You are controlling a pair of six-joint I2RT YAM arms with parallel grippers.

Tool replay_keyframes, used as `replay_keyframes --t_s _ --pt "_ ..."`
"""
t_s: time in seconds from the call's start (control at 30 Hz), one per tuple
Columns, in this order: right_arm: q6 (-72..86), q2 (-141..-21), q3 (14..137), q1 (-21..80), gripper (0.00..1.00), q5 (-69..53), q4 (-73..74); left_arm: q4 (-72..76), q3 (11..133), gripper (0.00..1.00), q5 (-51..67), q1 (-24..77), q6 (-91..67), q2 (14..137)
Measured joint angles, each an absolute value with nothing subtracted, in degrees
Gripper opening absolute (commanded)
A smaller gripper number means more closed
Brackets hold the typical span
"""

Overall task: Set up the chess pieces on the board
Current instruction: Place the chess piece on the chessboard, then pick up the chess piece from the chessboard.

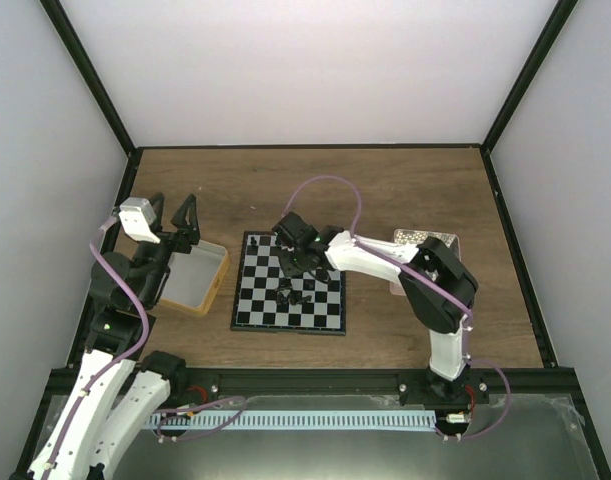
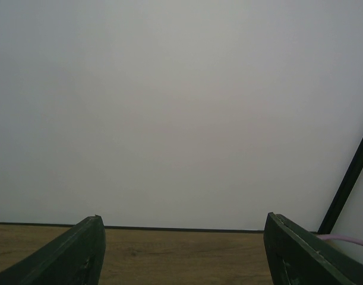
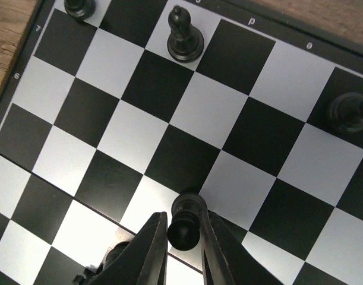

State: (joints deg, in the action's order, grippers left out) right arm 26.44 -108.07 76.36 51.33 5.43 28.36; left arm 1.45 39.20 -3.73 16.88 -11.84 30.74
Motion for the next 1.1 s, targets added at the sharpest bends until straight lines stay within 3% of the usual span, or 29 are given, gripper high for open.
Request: replay_keyframes --t_s 0.2,0.7,0.83,1.1 --pt "26.68 -108.81 76.66 51.33 0.32 5.15 29.23 1.45 39.2 0.75 -3.53 16.84 -11.94 30.74" --pt "26.65 -108.9 79.15 51.18 0.34 5.1 31.09 1.45 39.2 0.74 -3.4 16.84 -11.94 30.74" --pt "26.65 -109.16 79.15 51.18 0.32 5.13 31.4 1.45 39.2 0.75 -3.4 16.84 -11.94 30.74" --pt "26.3 -111.24 79.4 51.05 0.16 5.19 31.46 1.45 39.2 0.75 -3.4 16.78 -11.94 30.74"
